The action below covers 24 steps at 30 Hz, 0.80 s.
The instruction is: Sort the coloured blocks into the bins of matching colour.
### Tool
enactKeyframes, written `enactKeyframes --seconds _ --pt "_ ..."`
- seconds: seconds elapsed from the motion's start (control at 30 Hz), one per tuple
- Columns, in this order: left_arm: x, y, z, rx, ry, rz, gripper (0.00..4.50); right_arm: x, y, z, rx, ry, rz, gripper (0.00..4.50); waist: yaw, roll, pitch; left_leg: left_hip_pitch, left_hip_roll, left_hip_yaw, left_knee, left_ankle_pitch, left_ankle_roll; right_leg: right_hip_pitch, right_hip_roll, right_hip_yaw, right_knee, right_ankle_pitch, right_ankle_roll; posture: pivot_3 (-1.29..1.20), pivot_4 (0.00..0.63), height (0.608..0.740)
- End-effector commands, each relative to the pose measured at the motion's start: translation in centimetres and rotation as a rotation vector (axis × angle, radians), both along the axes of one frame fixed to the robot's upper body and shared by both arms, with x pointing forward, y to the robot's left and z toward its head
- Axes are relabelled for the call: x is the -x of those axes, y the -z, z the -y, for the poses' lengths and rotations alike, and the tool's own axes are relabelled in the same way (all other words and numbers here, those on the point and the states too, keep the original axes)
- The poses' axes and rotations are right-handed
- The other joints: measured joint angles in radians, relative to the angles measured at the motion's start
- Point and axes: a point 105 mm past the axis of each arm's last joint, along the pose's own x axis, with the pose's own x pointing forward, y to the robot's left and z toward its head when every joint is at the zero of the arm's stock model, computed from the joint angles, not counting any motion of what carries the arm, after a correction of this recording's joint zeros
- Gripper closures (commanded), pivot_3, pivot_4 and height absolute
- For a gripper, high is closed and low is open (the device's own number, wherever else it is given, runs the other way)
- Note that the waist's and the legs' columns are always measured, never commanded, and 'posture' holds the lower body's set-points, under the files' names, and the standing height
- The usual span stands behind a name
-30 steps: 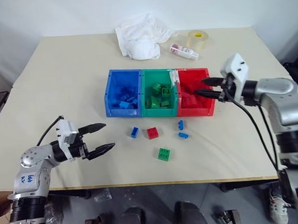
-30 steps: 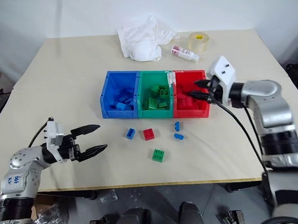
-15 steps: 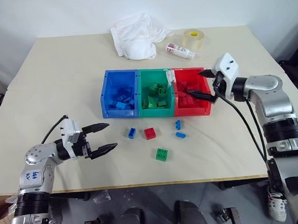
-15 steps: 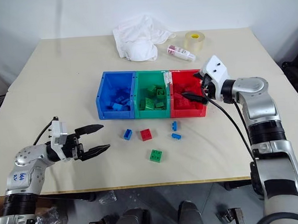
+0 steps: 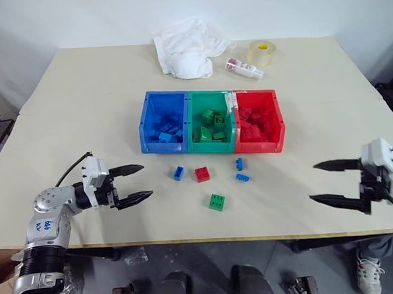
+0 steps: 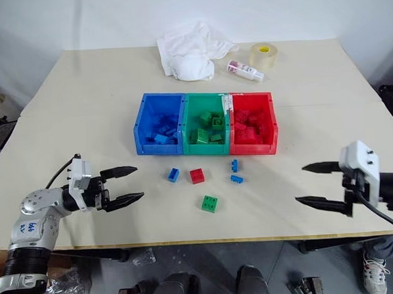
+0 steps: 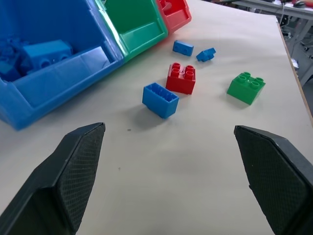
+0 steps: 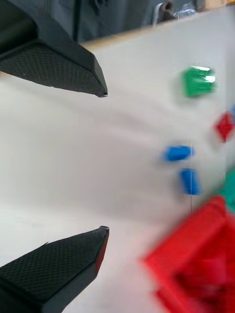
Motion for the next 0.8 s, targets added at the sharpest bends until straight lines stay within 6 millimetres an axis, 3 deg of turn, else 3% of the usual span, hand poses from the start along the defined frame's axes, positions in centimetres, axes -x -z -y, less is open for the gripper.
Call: enactKeyframes --seconds 0.03,0.2,0.37,0.47,0.77,0.8 --pt "-0.1 -0.6 -0.3 -0.01 0.006 0.026 0.0 0.9 -2.0 -0.2 0.033 -0.016 0.053 0.07 -0.002 0.0 0.0 0.0 0.0 0.001 0.0 0.0 0.0 0.0 0.0 0.0 0.0 0.0 0.0 0.0 0.15 0.74" --pt "-0.3 -0.6 0.0 -0.009 0.008 0.03 0.0 0.1 -1.3 -2.9 0.016 -0.056 0.03 0.07 0.0 0.0 0.0 0.001 0.001 0.001 0.0 0.0 0.0 0.0 0.0 0.0 0.0 0.0 0.0 0.0 0.15 0.74" --pt "-0.3 -0.8 0.5 0.004 0.014 0.049 0.0 -3.6 1.1 -8.2 -0.051 -0.083 0.035 0.07 -0.001 -0.001 0.0 0.0 0.001 0.0 0.0 0.0 0.0 -0.001 0.0 0.0 -0.001 0.0 0.0 0.0 0.15 0.74" --pt "-0.1 -0.9 0.7 0.007 0.015 0.057 0.0 -5.3 2.2 -10.3 -0.072 -0.1 0.048 0.07 -0.001 0.0 0.0 -0.001 0.0 0.0 0.0 0.0 0.0 -0.003 0.0 0.001 0.0 0.0 0.0 0.0 0.15 0.74" --pt "0.6 -1.2 0.0 0.006 -0.034 0.079 0.0 -8.0 5.9 -12.3 -0.04 -0.09 -0.012 0.07 -0.005 0.0 0.0 -0.001 -0.001 -0.003 0.0 0.0 0.0 -0.002 0.0 0.0 0.001 0.0 0.0 0.0 0.15 0.74" --pt "0.8 -1.2 -0.1 0.007 -0.038 0.077 0.0 -8.1 5.9 -12.5 -0.049 -0.098 -0.009 0.24 -0.005 0.0 0.0 -0.001 -0.001 -0.003 0.0 0.0 0.0 -0.002 0.0 0.0 0.001 0.0 0.0 0.0 0.15 0.74"
